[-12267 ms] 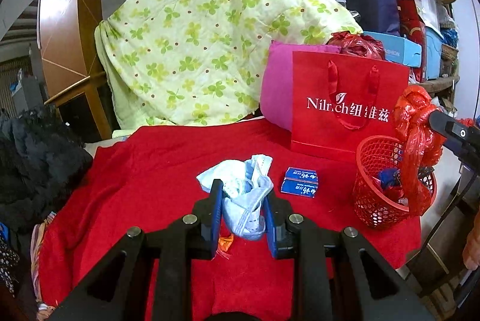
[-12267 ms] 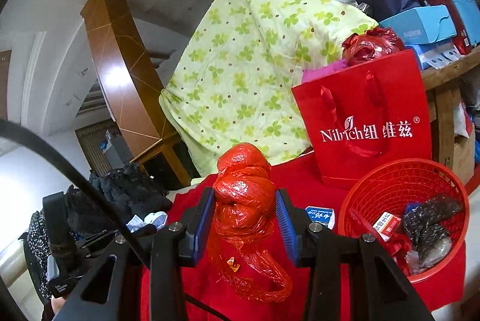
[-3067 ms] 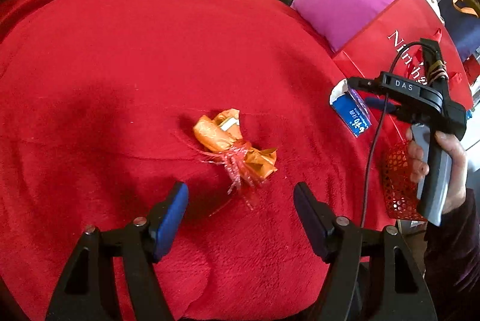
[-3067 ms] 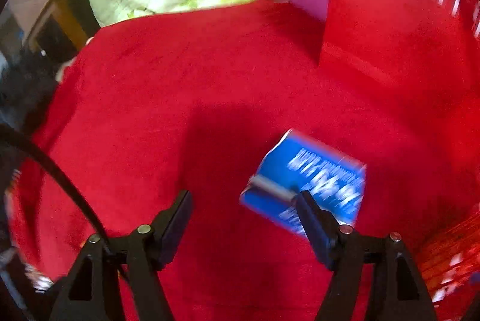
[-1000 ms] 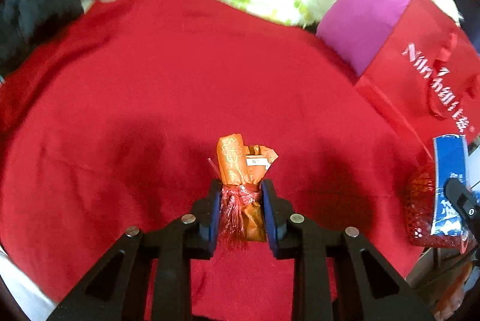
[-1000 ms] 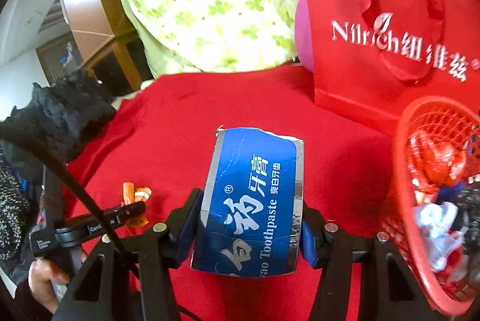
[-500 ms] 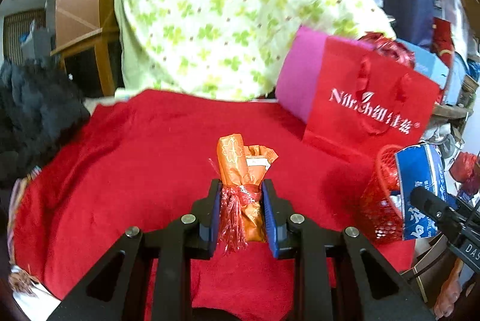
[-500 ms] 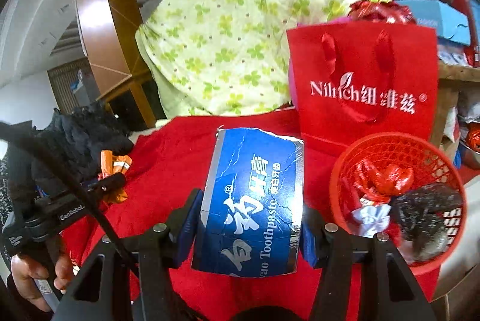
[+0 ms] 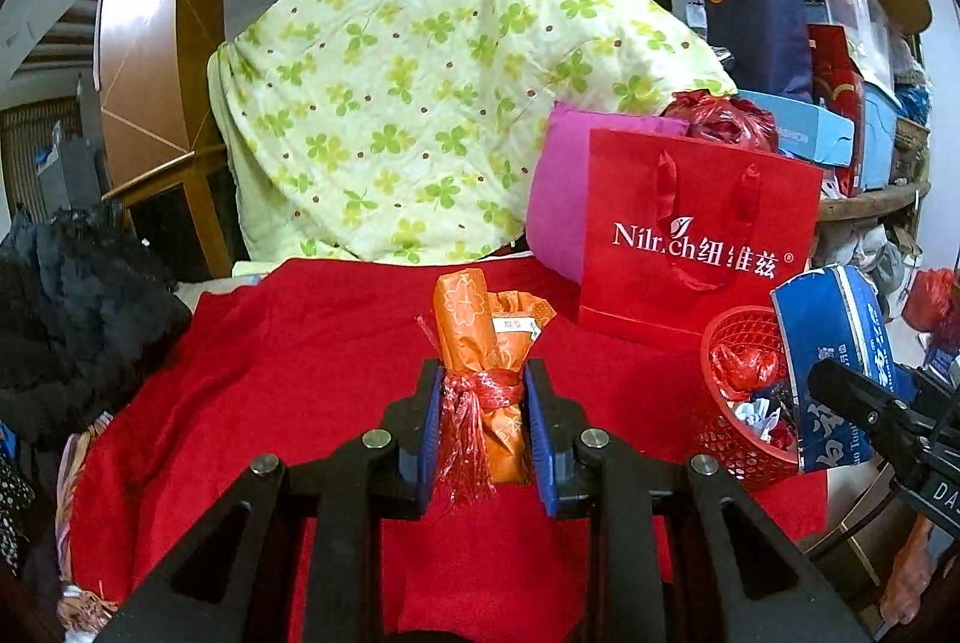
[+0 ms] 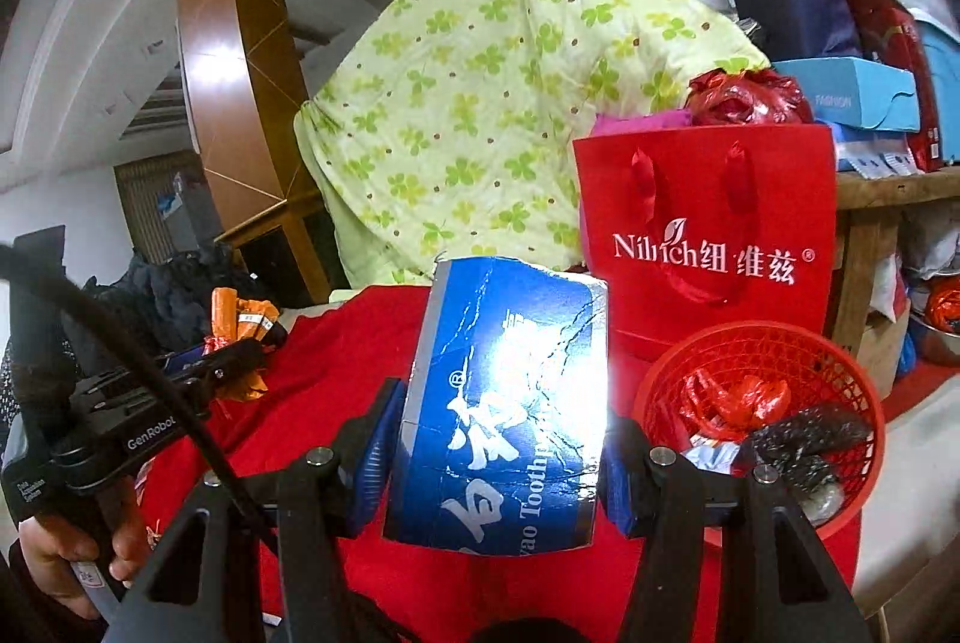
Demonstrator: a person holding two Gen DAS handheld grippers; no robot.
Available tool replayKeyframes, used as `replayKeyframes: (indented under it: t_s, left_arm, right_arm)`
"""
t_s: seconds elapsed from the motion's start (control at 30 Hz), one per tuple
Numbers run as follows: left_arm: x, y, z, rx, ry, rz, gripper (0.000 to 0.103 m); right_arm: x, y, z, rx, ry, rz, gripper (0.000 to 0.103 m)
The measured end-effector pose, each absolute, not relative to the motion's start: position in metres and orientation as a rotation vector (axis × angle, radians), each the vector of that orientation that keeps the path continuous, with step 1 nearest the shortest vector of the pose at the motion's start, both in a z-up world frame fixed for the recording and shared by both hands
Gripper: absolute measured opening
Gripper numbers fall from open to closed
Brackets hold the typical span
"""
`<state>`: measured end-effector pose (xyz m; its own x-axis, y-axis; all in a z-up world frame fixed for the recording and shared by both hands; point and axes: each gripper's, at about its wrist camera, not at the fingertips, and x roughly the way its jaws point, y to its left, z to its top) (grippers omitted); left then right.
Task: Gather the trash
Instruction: 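Lift the orange wrapper and blue toothpaste box off the blanket with both tools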
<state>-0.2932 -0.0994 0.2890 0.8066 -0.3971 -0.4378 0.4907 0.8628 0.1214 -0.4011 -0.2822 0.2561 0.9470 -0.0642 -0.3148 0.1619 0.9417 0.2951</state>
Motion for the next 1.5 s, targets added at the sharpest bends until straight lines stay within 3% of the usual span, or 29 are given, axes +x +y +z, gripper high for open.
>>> replayKeyframes:
  t_s: [1.5]
  left_arm:
    - [-0.34, -0.176, 0.277, 0.403, 0.394, -0.615, 0.028]
  right_arm:
    - [-0.457, -0.34, 0.243, 0.415, 0.275, -0.23, 0.06]
